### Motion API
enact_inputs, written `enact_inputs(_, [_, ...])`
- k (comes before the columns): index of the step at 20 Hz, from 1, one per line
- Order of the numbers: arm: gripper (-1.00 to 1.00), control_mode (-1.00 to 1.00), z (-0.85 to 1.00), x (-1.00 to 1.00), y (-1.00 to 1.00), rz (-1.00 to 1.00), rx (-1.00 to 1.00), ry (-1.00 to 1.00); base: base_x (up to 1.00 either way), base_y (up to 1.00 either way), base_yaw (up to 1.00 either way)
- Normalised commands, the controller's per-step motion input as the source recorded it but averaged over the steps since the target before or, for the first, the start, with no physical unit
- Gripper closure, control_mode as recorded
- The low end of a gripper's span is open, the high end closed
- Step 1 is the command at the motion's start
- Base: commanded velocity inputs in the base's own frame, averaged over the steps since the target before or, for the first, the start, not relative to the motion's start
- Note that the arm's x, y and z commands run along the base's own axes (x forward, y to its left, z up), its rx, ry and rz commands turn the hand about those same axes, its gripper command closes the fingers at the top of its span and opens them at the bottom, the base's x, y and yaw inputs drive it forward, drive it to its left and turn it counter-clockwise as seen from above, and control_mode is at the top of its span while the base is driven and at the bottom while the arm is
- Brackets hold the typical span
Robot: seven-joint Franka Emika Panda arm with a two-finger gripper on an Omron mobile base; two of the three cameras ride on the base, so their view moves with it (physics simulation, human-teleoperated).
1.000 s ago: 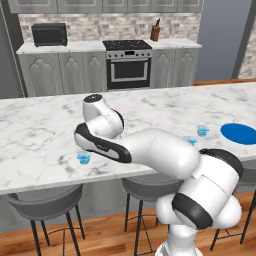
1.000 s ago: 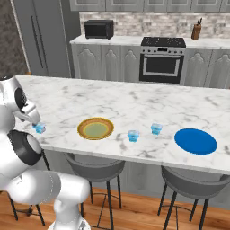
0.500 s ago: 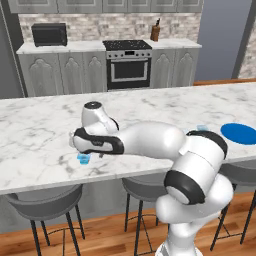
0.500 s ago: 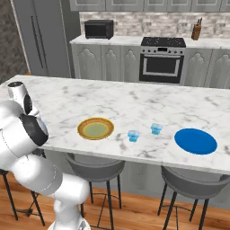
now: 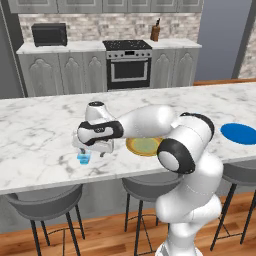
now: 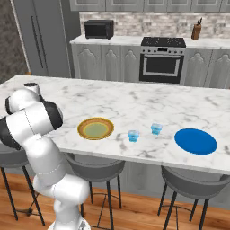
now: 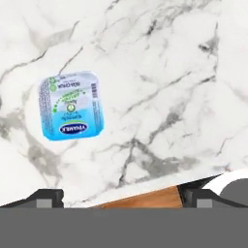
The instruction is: Place two yogurt containers on each plate.
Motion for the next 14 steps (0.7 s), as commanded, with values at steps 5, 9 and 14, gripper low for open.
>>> enact_inputs(5, [-1.0,-1.0,-0.22,0.42,0.11,0.07,0.0,0.06,0.0,0.0,0.0])
enact_inputs(9, [-1.0,-1.0,-0.27,0.19,0.2,0.05,0.0,-0.04,0.0,0.0,0.0])
enact_inputs(14, [-1.0,-1.0,-0.15,0.03,0.18,0.0,0.0,-0.04,0.0,0.0,0.0])
